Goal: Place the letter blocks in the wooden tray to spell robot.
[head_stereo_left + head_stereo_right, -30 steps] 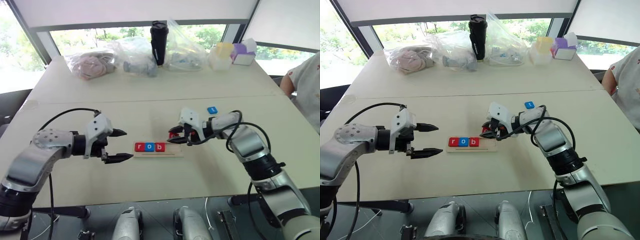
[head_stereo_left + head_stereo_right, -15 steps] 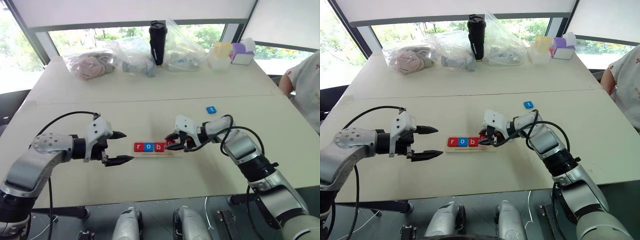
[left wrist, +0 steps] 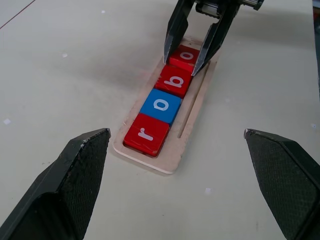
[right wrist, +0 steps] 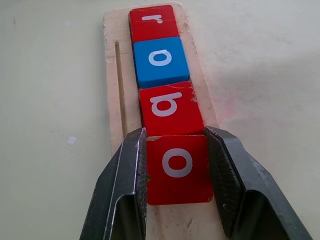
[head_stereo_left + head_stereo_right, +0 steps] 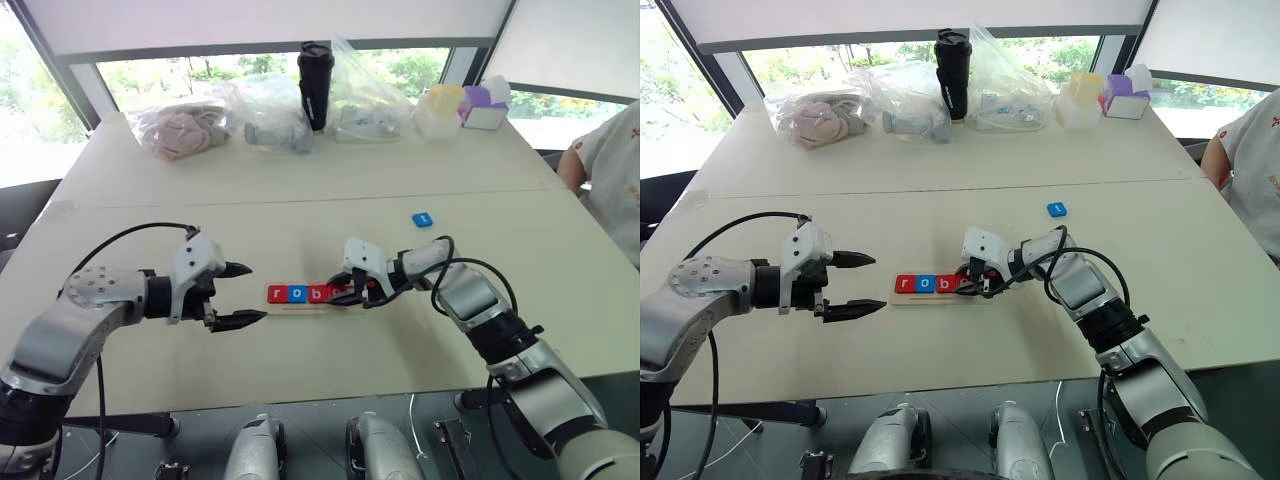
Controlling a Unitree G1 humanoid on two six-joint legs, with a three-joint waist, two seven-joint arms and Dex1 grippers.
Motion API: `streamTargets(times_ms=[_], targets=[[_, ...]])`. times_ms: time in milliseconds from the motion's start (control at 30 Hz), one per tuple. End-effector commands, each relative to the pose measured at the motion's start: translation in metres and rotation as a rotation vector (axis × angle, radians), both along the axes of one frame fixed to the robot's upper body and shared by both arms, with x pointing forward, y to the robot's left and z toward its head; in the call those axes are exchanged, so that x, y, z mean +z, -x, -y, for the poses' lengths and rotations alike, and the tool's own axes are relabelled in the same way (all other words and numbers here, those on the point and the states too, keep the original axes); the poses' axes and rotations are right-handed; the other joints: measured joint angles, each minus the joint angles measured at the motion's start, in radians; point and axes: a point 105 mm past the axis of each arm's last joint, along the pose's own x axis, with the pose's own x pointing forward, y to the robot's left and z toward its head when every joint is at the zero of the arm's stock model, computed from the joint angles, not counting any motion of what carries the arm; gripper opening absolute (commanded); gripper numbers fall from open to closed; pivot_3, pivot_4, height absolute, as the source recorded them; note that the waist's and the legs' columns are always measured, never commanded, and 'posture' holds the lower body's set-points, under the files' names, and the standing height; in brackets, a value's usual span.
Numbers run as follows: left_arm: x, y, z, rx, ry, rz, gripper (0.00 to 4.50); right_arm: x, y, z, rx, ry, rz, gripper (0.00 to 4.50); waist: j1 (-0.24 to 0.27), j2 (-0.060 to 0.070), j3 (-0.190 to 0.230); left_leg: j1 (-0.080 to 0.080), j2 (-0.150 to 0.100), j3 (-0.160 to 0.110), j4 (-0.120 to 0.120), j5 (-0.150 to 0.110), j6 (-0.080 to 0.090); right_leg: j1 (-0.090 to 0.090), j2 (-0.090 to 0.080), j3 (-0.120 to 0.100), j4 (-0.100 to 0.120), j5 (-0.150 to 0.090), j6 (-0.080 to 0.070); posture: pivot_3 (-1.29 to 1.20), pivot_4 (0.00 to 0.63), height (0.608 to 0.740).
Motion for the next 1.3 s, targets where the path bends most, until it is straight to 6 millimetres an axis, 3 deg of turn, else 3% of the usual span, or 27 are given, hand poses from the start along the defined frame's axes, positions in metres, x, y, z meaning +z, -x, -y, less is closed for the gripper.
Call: streamTargets(times_ms=[33, 133, 267, 433, 533, 867, 1300], targets=[[0.010, 0.002, 0.002, -0.006, 0.013, 0.037, 4.50, 0.011, -0.003, 0.000, 0.009, -0.015, 0.040, 2.52, 0.000, 0.000, 0.000, 0.000, 0.000, 0.000, 0.000, 0.000, 0.000, 0.000, 0.000, 0.000, 0.000, 0.000, 0.000, 0.00, 0.150, 0.740], [0.009, 0.002, 0.002, -0.006, 0.016, 0.035, 4.50, 0.013, 0.001, -0.001, 0.036, -0.020, 0.043, 4.05, 0.001, 0.000, 0.000, 0.000, 0.000, 0.000, 0.000, 0.000, 0.000, 0.000, 0.000, 0.000, 0.000, 0.000, 0.000, 0.00, 0.150, 0.740], [0.009, 0.001, 0.002, -0.005, 0.016, 0.033, 4.50, 0.021, 0.000, -0.004, 0.030, -0.043, 0.061, 4.05, 0.000, 0.000, 0.000, 0.000, 0.000, 0.000, 0.000, 0.000, 0.000, 0.000, 0.000, 0.000, 0.000, 0.000, 0.000, 0.00, 0.150, 0.740], [0.008, 0.001, 0.003, -0.006, 0.019, 0.031, 4.50, 0.053, -0.006, -0.008, 0.003, -0.156, 0.132, 4.05, 0.000, 0.000, 0.000, 0.000, 0.000, 0.000, 0.000, 0.000, 0.000, 0.000, 0.000, 0.000, 0.000, 0.000, 0.000, 0.00, 0.150, 0.740], [0.008, 0.001, 0.003, -0.006, 0.020, 0.031, 4.50, 0.059, -0.004, -0.001, 0.005, -0.150, 0.173, 4.05, 0.002, 0.000, 0.000, 0.000, 0.000, 0.000, 0.000, 0.000, 0.000, 0.000, 0.000, 0.000, 0.000, 0.000, 0.001, 0.00, 0.150, 0.740], [0.007, 0.000, 0.003, -0.010, 0.020, 0.026, 4.50, 0.033, 0.023, 0.014, -0.024, -0.141, 0.024, 4.05, 0.000, 0.000, 0.000, 0.000, 0.000, 0.000, 0.000, 0.000, 0.000, 0.000, 0.000, 0.000, 0.000, 0.000, 0.000, 0.00, 0.150, 0.740], [0.007, 0.002, 0.005, -0.032, 0.015, 0.018, 4.50, 0.007, 0.019, 0.015, -0.081, -0.088, 0.002, 4.05, 0.000, 0.000, 0.000, 0.000, 0.000, 0.000, 0.000, 0.000, 0.000, 0.000, 0.000, 0.000, 0.000, 0.000, 0.000, 0.00, 0.150, 0.740]])
